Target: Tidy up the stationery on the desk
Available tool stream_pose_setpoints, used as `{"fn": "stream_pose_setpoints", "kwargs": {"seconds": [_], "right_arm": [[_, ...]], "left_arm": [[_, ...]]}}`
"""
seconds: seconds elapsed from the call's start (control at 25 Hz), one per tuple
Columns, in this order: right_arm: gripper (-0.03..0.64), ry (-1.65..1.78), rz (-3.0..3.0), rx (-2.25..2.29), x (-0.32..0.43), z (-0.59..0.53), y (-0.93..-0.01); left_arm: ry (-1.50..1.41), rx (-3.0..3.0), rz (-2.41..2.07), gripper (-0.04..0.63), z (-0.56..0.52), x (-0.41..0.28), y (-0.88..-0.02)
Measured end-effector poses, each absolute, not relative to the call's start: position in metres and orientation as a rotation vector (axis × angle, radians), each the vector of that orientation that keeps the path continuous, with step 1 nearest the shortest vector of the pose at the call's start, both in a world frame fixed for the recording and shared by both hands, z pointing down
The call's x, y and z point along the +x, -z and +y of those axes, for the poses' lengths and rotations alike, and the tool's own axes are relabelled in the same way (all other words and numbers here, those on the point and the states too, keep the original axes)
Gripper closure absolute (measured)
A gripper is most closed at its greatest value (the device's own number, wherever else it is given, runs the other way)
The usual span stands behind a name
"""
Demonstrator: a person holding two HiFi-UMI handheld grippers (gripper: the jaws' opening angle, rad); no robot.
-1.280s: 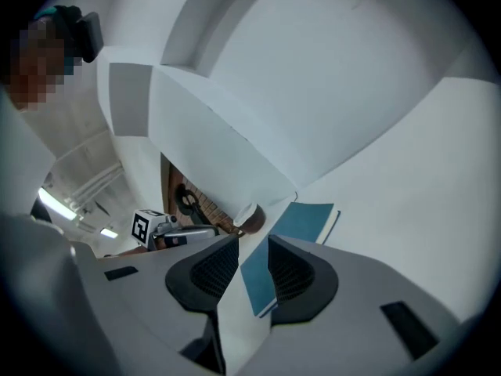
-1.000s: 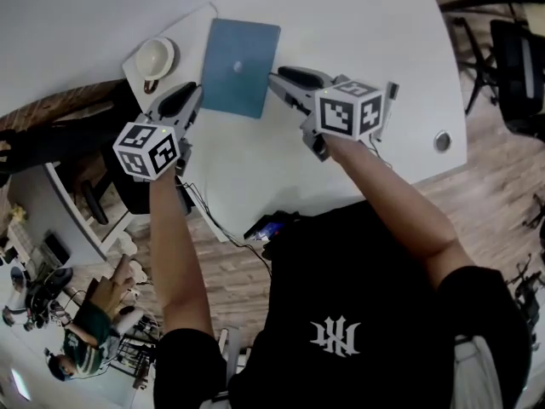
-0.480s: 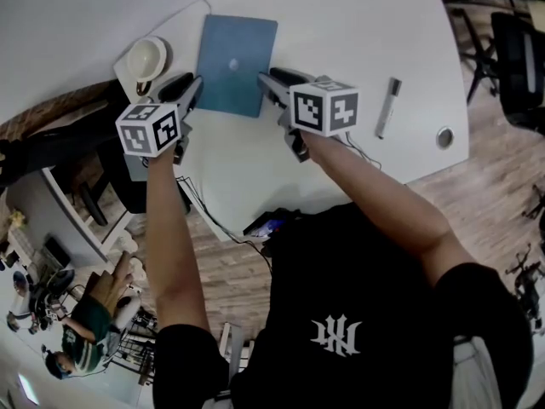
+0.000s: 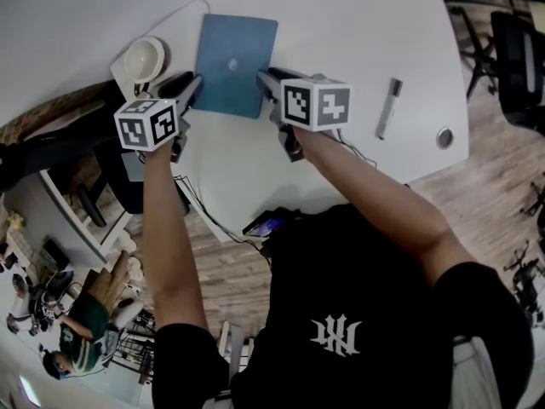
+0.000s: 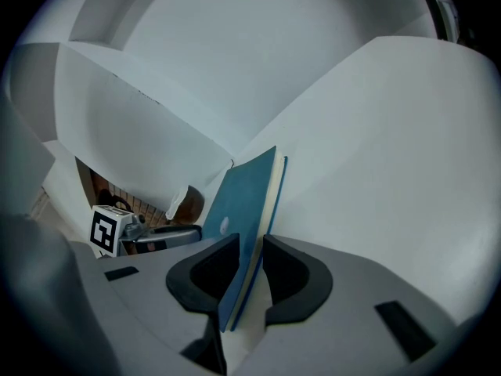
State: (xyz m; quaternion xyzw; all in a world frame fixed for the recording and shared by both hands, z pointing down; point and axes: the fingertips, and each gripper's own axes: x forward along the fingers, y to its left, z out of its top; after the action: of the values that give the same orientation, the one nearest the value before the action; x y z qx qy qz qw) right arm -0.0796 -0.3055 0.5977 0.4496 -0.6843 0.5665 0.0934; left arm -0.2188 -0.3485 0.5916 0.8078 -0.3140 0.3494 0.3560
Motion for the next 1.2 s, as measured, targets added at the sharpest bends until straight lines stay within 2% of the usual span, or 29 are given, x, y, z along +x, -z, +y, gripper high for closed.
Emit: {"fn": "stream_pose_setpoints", "kwargs": {"seconds": [0.12, 0.48, 1.2], "right_arm": [[0.515, -1.654, -2.018, 1.338, -0.079, -0.306, -0.599], [0.54, -1.654, -1.999, 1.315, -0.078, -0.306, -0.602], [0.541, -1.502, -1.999, 1.118, -0.036, -0.274, -0.606]], "left_arm": [[-0.885, 2.074, -0.789, 0.514, -0.348, -0.216, -0.592], [-0.852, 2.021, -0.78, 0.52, -0.346, -0.215, -0.594], [-0.772, 1.943, -0.726, 0.52, -0.265, -0.175, -0.599]]}}
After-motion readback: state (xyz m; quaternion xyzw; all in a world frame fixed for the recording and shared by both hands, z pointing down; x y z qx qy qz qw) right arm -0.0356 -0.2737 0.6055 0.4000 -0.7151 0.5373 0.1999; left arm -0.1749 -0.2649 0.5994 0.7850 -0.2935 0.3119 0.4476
